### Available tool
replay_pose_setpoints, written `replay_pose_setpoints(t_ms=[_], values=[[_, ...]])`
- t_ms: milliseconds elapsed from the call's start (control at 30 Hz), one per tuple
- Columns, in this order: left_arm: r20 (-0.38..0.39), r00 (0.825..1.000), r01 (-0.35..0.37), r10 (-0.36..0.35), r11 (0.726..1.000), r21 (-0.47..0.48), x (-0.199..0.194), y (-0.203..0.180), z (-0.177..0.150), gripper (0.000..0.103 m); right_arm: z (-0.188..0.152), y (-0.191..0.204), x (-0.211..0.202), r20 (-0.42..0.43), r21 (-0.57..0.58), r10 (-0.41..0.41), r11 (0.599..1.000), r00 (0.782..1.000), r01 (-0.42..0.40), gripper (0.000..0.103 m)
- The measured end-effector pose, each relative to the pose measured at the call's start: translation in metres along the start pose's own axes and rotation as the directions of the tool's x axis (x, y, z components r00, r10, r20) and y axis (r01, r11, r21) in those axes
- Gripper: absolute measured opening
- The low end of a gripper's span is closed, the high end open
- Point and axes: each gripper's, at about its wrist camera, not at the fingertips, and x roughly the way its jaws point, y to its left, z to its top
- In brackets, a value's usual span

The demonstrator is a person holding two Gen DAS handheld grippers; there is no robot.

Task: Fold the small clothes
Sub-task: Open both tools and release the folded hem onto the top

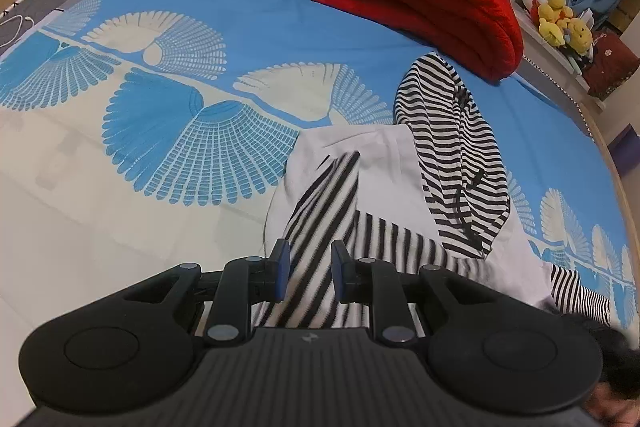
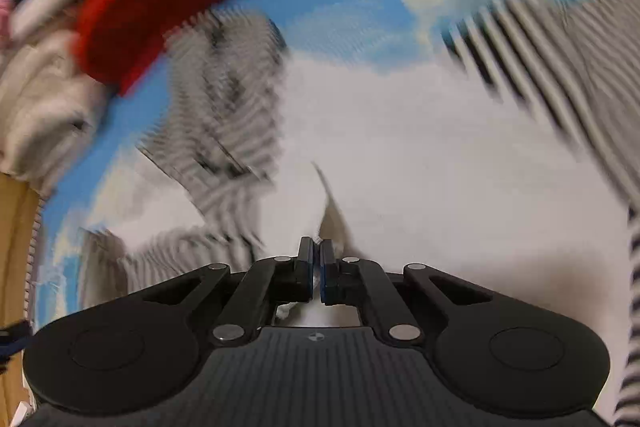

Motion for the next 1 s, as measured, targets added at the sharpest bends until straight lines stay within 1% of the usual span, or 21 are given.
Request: replay_pose_setpoints(t_ms=[67, 100, 133, 167, 200, 233, 267, 333, 367, 400, 467, 533, 667, 733, 767, 800, 833, 867, 900, 967, 1000], values=[[-0.003, 1.0, -0.006, 0.006, 1.0, 0.011, 0.002, -0.002, -0.001, 0.023, 0.009, 0.016, -0.036, 0.144, -0.084, 0.072, 0.995, 0.987, -0.061, 0.002], [-0.005, 1.0, -0.008, 0.009, 1.0, 0.02, 0.003, -0.004, -0.002, 0.023, 0.012, 0.022, -0.057, 0.227, -0.138, 0.107, 0.987, 0.968, -0.076, 0.002], [-0.007, 1.0, -0.011, 0.011, 0.999, 0.03, 0.004, -0.005, -0.004, 0.023, 0.012, 0.025, -0.074, 0.296, -0.184, 0.124, 0.98, 0.947, -0.071, 0.002], [-0.01, 1.0, -0.014, 0.015, 0.999, 0.042, 0.005, -0.007, -0.005, 0.023, 0.012, 0.025, -0.085, 0.34, -0.209, 0.111, 0.977, 0.934, -0.04, 0.002], [-0.016, 1.0, -0.019, 0.019, 0.998, 0.056, 0.007, -0.01, -0.007, 0.023, 0.013, 0.02, -0.089, 0.352, -0.208, 0.071, 0.978, 0.933, 0.003, 0.002], [-0.023, 0.999, -0.021, 0.022, 0.997, 0.07, 0.01, -0.012, -0.009, 0.023, 0.013, 0.013, -0.085, 0.337, -0.189, 0.002, 0.98, 0.941, 0.066, 0.002], [-0.03, 0.999, -0.02, 0.022, 0.996, 0.082, 0.013, -0.015, -0.011, 0.023, 0.014, 0.001, -0.075, 0.291, -0.161, -0.099, 0.976, 0.952, 0.15, 0.002], [-0.042, 0.999, -0.015, 0.02, 0.994, 0.106, 0.018, -0.02, -0.015, 0.023, 0.013, -0.025, -0.054, 0.19, -0.101, -0.259, 0.954, 0.947, 0.281, 0.002], [-0.053, 0.998, -0.013, 0.019, 0.993, 0.122, 0.021, -0.023, -0.018, 0.023, 0.012, -0.039, -0.046, 0.141, -0.065, -0.309, 0.945, 0.941, 0.32, 0.002], [-0.063, 0.998, -0.008, 0.017, 0.991, 0.132, 0.025, -0.026, -0.021, 0.023, 0.012, -0.049, -0.043, 0.11, -0.034, -0.326, 0.943, 0.939, 0.332, 0.002], [-0.098, 0.995, 0.009, 0.006, 0.989, 0.149, 0.035, -0.03, -0.029, 0.023, 0.013, -0.057, -0.042, 0.081, -0.008, -0.313, 0.949, 0.946, 0.314, 0.002], [-0.141, 0.99, 0.027, -0.003, 0.985, 0.168, 0.045, -0.034, -0.038, 0.023, 0.017, -0.055, -0.041, 0.071, -0.027, -0.309, 0.95, 0.948, 0.311, 0.003], [-0.221, 0.975, 0.052, -0.002, 0.974, 0.22, 0.07, -0.036, -0.057, 0.023, 0.01, -0.05, -0.047, 0.163, -0.026, -0.328, 0.941, 0.93, 0.337, 0.007], [-0.258, 0.965, 0.019, 0.042, 0.973, 0.231, 0.083, -0.03, -0.064, 0.023, 0.011, -0.052, -0.048, 0.18, -0.019, -0.266, 0.962, 0.947, 0.274, 0.011], [-0.275, 0.956, -0.026, 0.098, 0.967, 0.255, 0.089, -0.027, -0.068, 0.023, 0.012, -0.053, -0.047, 0.167, -0.01, -0.217, 0.975, 0.962, 0.221, 0.013], [-0.278, 0.948, -0.077, 0.158, 0.957, 0.28, 0.093, -0.024, -0.07, 0.026, 0.012, -0.055, -0.042, 0.13, 0.002, -0.163, 0.986, 0.978, 0.165, 0.017], [-0.275, 0.945, -0.098, 0.175, 0.957, 0.272, 0.093, -0.02, -0.07, 0.03, 0.012, -0.059, -0.035, 0.078, 0.027, -0.115, 0.993, 0.99, 0.113, 0.019], [-0.277, 0.947, -0.096, 0.166, 0.964, 0.248, 0.089, -0.019, -0.069, 0.029, 0.011, -0.065, -0.027, 0.016, 0.064, -0.083, 0.995, 0.996, 0.082, 0.019], [-0.267, 0.952, -0.085, 0.148, 0.969, 0.234, 0.085, -0.02, -0.067, 0.029, 0.009, -0.07, -0.017, -0.051, 0.087, -0.087, 0.992, 0.995, 0.091, 0.019], [-0.217, 0.973, -0.026, 0.075, 0.976, 0.218, 0.073, -0.027, -0.063, 0.029, 0.004, -0.075, -0.002, -0.148, 0.044, -0.208, 0.975, 0.967, 0.217, 0.018], [-0.207, 0.977, -0.004, 0.051, 0.976, 0.219, 0.071, -0.029, -0.062, 0.029, 0.004, -0.075, -0.002, -0.136, 0.036, -0.225, 0.972, 0.965, 0.231, 0.017]])
